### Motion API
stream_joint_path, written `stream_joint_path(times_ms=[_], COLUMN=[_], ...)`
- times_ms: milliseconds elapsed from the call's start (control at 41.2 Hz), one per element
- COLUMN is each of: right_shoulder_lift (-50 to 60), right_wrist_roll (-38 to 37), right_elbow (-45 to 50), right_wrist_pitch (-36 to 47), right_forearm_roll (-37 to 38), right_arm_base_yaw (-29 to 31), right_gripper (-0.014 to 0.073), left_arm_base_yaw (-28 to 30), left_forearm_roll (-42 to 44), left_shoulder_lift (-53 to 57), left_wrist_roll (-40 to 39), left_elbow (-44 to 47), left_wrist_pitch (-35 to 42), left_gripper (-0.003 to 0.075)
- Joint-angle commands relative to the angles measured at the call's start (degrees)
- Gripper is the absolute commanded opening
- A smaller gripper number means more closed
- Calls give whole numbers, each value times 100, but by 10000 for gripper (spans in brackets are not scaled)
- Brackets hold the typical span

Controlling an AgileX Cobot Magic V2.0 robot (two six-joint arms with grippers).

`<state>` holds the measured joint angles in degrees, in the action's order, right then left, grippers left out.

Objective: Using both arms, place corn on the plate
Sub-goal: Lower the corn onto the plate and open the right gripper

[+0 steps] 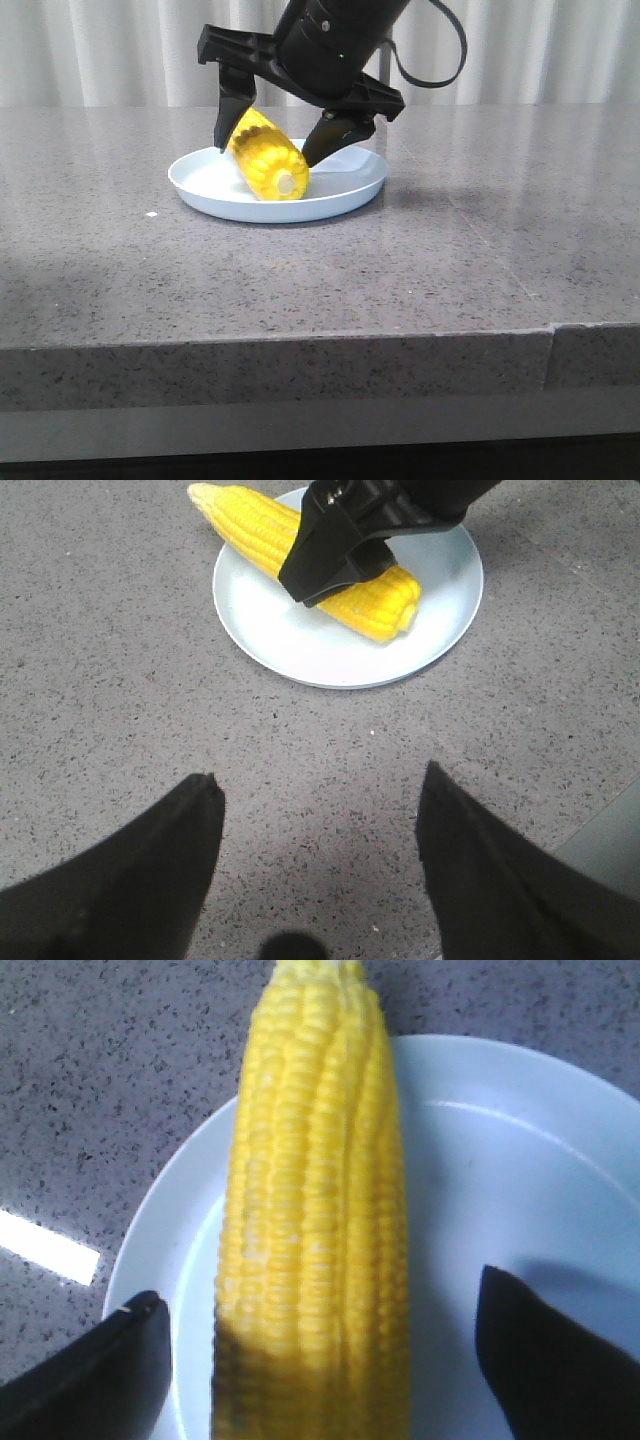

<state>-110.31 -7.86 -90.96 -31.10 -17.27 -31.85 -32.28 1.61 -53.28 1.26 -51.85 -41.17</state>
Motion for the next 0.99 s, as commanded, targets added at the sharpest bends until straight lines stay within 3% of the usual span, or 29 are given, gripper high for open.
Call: stream_joint_path(times_ms=[0,145,461,970], right_shoulder_lift=[667,1298,2940,5485], right_wrist_roll=[50,209,1425,1509], right_elbow=[-147,-147,468,2718], right_wrist_pitch=[240,-269,-1066,-1613], right_forearm_roll=[252,693,835,1132], right_arm_base_yaw=[24,24,24,24], right_gripper=[654,654,654,654], left_arm_base_yaw=[-49,-49,-49,-49], left_forearm_roll=[10,10,10,10], left_shoulder_lift=[43,43,43,43], left_wrist_roll=[-56,-56,-56,-56], left_elbow=[-159,-159,-159,-159], left_wrist_pitch=[404,404,404,404], left_gripper=[421,421,421,421])
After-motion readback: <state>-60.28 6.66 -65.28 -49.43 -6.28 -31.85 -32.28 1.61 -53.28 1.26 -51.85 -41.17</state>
